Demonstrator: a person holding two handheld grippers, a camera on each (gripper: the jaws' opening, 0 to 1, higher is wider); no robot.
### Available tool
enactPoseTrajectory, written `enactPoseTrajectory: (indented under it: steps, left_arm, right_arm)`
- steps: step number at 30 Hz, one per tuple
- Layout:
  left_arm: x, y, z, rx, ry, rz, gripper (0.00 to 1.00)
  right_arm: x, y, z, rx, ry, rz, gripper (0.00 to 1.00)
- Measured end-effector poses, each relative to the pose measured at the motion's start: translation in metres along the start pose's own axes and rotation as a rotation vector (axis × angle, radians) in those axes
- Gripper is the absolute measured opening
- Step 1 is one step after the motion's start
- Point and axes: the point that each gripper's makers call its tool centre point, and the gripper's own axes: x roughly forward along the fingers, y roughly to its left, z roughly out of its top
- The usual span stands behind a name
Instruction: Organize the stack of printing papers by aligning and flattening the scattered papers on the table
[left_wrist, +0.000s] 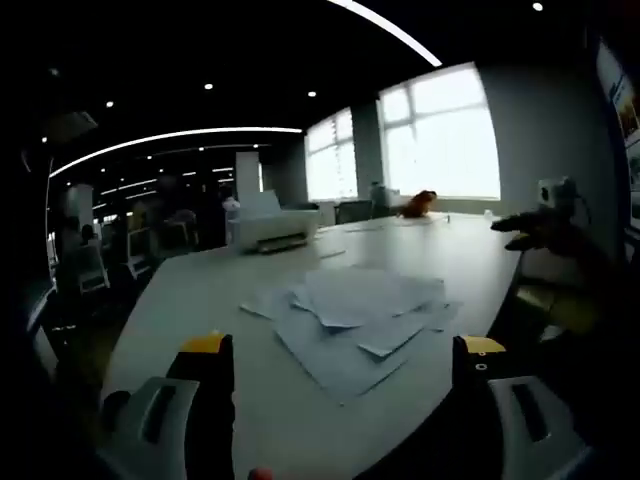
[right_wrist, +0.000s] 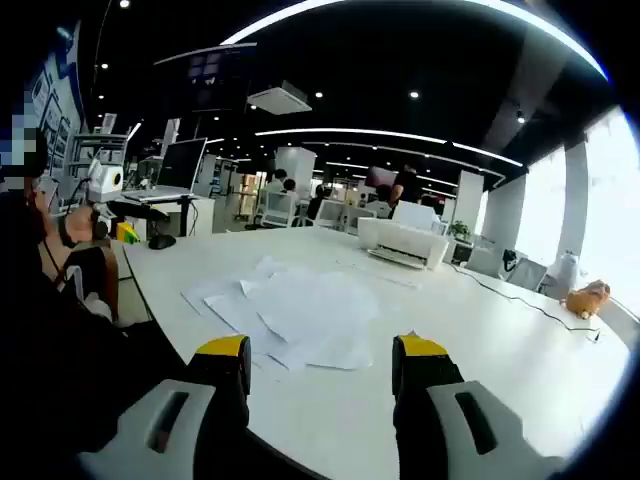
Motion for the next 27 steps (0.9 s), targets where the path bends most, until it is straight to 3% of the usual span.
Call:
enactPoseTrajectory:
  steps: [8, 27]
  left_arm:
    - [0.0012, 0.0009, -0.0033, 0.051, 0.031, 0.025, 0.92]
    - [0.0006, -0.0028, 0.0002, 0.031, 0.016, 0.005, 0.92]
  right_arm:
    - [-0.0002, -0.0016, -0.0007, -0.005, 0.002, -0.004, 0.53]
    - [-0.0005, -0.0037, -0.0012, -0.013, 0.003, -0.005, 0.52]
